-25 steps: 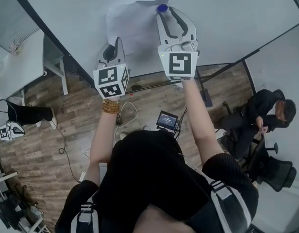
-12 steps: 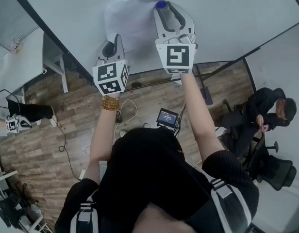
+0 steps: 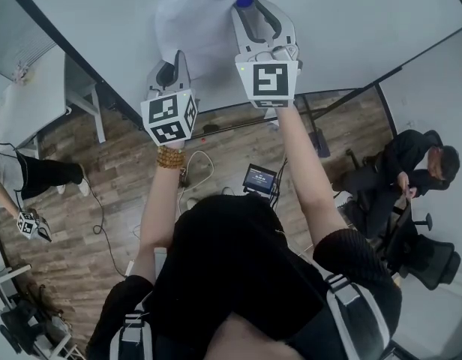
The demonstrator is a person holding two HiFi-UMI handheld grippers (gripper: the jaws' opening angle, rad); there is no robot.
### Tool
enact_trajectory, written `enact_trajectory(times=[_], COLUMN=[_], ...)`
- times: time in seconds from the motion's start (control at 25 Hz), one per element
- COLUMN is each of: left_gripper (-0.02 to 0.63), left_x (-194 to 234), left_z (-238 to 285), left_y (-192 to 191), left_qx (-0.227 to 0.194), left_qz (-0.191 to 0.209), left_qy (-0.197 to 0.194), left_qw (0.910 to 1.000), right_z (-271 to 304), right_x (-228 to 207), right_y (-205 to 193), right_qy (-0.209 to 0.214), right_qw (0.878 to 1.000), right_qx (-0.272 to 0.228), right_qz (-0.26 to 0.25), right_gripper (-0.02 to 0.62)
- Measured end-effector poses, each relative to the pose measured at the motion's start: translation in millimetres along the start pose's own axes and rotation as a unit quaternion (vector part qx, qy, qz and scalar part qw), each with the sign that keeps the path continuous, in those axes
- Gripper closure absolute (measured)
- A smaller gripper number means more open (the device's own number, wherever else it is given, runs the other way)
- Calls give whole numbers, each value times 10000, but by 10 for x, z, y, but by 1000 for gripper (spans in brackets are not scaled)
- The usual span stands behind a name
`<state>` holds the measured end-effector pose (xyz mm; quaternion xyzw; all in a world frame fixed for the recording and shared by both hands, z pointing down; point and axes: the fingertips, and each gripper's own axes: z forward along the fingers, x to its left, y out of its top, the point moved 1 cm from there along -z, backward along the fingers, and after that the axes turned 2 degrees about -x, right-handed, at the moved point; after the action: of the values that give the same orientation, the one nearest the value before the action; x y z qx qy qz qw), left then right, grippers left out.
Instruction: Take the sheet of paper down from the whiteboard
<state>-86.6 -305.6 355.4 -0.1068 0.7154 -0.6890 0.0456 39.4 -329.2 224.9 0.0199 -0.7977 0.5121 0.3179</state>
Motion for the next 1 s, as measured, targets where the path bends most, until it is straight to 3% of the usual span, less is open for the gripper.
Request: enact_trajectory(times=[1.0], left_gripper=[597], left_x=[7], left_z=[21], left_y=[-12], left_qx=[51], left_qz=[-178], left_qy=[67], left_qw=[9998], right_z=[4], right_x=[-4], right_y=[-21], right_qy=[-30], right_qw=[10000], right_qx=[6], right_qz=[71], right_gripper=[476])
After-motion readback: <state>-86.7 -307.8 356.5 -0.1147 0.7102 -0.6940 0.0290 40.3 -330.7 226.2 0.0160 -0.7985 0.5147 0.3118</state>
